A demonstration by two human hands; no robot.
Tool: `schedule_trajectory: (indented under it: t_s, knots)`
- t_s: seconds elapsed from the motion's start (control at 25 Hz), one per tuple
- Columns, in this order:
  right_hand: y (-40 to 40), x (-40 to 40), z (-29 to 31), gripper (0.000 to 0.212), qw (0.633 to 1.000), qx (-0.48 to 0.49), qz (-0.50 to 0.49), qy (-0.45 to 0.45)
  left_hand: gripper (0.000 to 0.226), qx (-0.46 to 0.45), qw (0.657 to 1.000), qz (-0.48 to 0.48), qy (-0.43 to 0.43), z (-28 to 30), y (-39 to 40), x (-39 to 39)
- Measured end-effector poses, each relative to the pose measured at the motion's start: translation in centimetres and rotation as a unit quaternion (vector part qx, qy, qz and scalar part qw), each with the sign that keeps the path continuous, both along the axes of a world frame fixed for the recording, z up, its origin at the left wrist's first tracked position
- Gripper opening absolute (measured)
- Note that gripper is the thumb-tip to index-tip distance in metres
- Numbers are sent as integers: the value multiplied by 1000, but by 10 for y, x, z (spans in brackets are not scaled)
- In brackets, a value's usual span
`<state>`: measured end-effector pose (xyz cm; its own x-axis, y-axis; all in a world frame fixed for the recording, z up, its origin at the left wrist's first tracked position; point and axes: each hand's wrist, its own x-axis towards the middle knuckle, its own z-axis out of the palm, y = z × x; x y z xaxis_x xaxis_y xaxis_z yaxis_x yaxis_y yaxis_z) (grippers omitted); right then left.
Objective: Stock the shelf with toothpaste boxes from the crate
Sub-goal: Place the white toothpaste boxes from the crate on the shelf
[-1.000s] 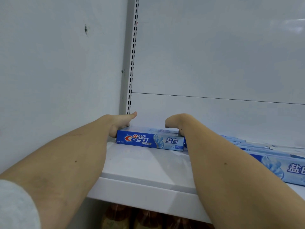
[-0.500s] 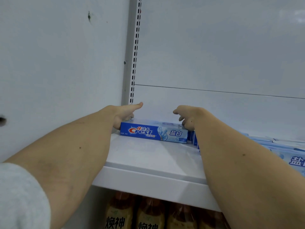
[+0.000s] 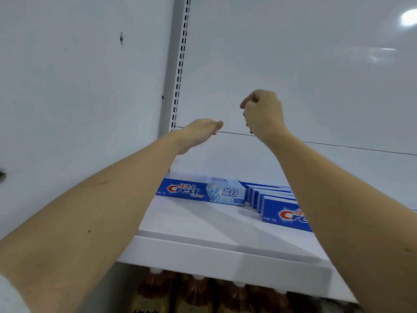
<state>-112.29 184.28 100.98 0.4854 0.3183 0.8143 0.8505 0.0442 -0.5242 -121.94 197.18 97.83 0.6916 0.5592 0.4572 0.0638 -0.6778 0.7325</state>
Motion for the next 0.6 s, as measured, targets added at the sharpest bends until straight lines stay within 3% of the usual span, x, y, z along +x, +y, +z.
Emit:
schedule_trajectory:
  t_s: [0.12, 0.2, 0.28, 0.4, 0.6]
  knots:
    - [-47, 5, 12, 29, 987, -146, 4, -63, 52, 24, 986, -120, 115, 12, -49, 14]
    - [-80, 15, 10, 26, 965, -253, 11, -65, 71, 29, 958, -156, 241, 14, -87, 20]
    - [-112, 25, 3, 38, 926, -372, 1, -55, 85, 34, 931, -168, 323, 12, -119, 27]
    - [-162, 44, -9, 61, 861, -508, -20, 4, 83, 90, 906, -135, 390, 1, -162, 39]
    - [-219, 73, -33, 87, 789, -609, -70, 43, 83, 141, 891, -38, 431, -33, -188, 49]
